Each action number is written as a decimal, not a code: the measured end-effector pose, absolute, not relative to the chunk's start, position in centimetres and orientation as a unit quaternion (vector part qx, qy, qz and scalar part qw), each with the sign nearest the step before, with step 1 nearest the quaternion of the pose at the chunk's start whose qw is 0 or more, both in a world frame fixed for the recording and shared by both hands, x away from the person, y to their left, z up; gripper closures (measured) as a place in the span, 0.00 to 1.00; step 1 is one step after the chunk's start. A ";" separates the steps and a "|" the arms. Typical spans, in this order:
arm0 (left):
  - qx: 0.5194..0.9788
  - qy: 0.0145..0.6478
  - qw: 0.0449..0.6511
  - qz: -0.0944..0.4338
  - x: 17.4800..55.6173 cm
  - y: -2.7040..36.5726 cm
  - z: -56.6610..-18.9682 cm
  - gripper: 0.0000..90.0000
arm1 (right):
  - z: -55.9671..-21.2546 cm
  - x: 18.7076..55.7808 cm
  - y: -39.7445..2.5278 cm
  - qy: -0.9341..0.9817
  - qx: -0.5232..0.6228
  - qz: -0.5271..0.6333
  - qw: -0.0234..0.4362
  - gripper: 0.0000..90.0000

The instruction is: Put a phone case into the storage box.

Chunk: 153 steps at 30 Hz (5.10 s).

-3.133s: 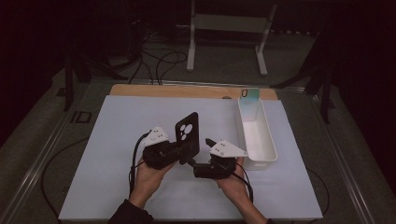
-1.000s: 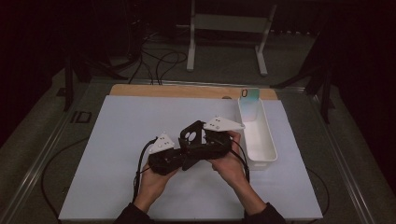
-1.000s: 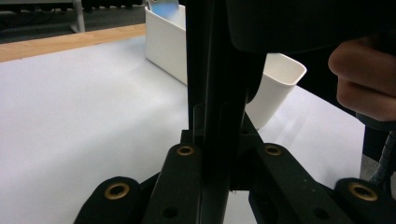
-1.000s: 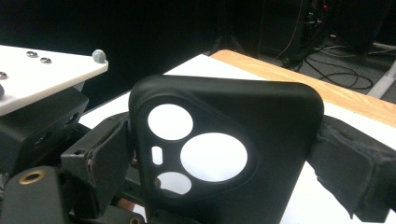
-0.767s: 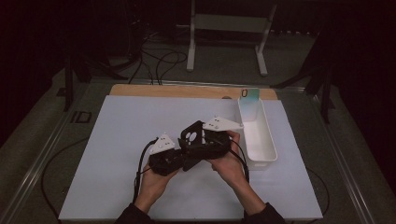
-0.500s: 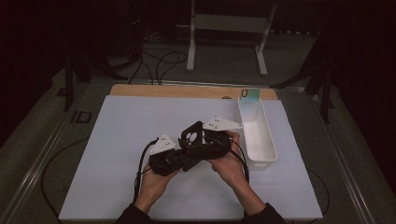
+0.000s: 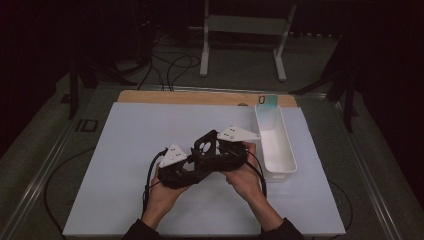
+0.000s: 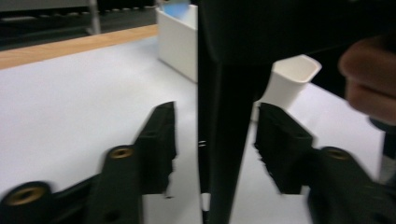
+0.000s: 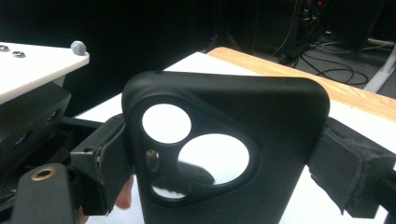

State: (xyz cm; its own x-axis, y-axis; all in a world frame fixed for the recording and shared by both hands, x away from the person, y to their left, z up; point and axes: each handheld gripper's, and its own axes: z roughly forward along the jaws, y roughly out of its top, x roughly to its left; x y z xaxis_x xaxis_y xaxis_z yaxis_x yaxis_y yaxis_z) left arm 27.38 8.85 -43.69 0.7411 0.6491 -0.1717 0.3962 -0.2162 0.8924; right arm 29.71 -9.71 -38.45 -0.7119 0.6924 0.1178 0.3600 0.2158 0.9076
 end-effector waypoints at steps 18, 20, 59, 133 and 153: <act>0.753 0.356 0.530 0.159 26.7 12.4 -44.5 0.00 | -38.8 29.9 -9.9 0.761 0.350 0.525 0.150 0.15; 0.750 0.358 0.531 0.164 26.6 12.9 -44.6 0.00 | -38.9 30.0 -9.9 0.762 0.350 0.525 0.149 0.15; 0.731 0.416 0.478 0.253 23.9 22.5 -48.4 0.00 | -39.1 30.3 -10.1 0.757 0.355 0.527 0.153 0.15; 0.711 0.434 0.477 0.279 24.0 23.3 -48.8 0.00 | -35.6 37.7 -14.6 0.721 0.420 0.491 0.251 0.15; 0.713 0.433 0.476 0.279 24.0 23.2 -48.8 0.00 | -34.7 39.0 -16.9 0.705 0.439 0.485 0.274 0.15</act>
State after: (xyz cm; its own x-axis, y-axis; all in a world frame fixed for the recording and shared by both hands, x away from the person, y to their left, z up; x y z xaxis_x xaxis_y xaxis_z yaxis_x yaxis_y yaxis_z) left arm 23.99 23.21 -48.80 0.4694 0.8829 -0.0149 0.3520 -0.1716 0.9201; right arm 39.04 -16.91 -34.69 -0.4643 0.8848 0.0401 0.3529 0.1433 0.9246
